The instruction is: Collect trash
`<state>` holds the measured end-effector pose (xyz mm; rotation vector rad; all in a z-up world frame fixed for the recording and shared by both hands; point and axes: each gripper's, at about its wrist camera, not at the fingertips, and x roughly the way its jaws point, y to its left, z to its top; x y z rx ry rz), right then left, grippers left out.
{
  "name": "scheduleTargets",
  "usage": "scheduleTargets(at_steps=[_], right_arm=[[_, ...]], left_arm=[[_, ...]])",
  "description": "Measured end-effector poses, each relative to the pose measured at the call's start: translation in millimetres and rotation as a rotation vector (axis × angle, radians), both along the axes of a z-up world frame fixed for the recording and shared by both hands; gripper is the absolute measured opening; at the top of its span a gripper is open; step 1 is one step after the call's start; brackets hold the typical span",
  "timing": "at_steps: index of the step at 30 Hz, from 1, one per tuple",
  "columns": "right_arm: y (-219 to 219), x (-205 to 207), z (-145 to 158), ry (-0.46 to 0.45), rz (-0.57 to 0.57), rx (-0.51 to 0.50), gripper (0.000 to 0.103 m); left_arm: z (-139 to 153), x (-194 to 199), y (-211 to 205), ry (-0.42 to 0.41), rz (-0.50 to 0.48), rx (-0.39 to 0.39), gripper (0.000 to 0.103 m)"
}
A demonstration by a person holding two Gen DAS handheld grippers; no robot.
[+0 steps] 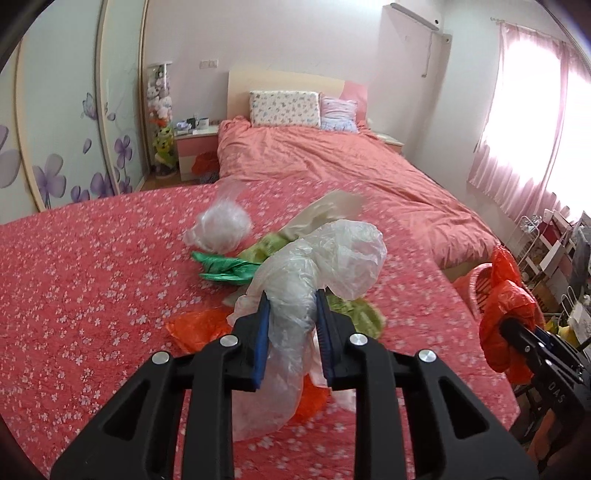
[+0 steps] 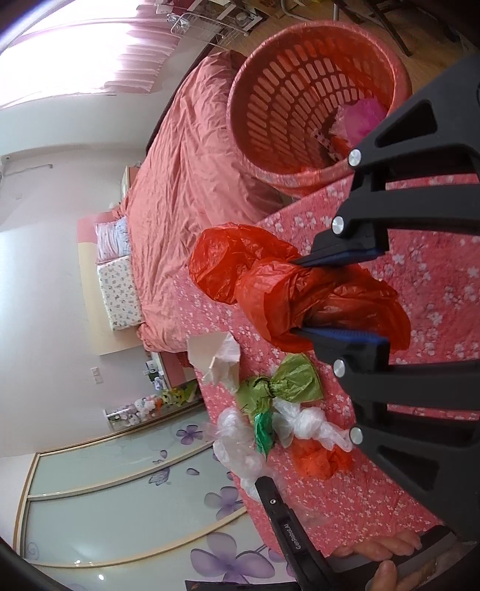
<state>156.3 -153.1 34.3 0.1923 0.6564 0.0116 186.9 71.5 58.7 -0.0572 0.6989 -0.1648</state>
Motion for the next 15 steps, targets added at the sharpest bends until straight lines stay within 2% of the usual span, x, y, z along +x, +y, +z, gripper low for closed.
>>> scheduleTargets(at_steps=[8, 15], right_arm=[[-24, -24, 15, -0.039, -0.044, 0.000, 0.029], [-53, -43, 20, -0.064, -0.102, -0.011, 0.029]], left_arm=[[11, -6, -29, -0.021, -0.059, -0.030, 0.023], [15, -16, -71, -0.034, -0.146, -0.054, 0.023]])
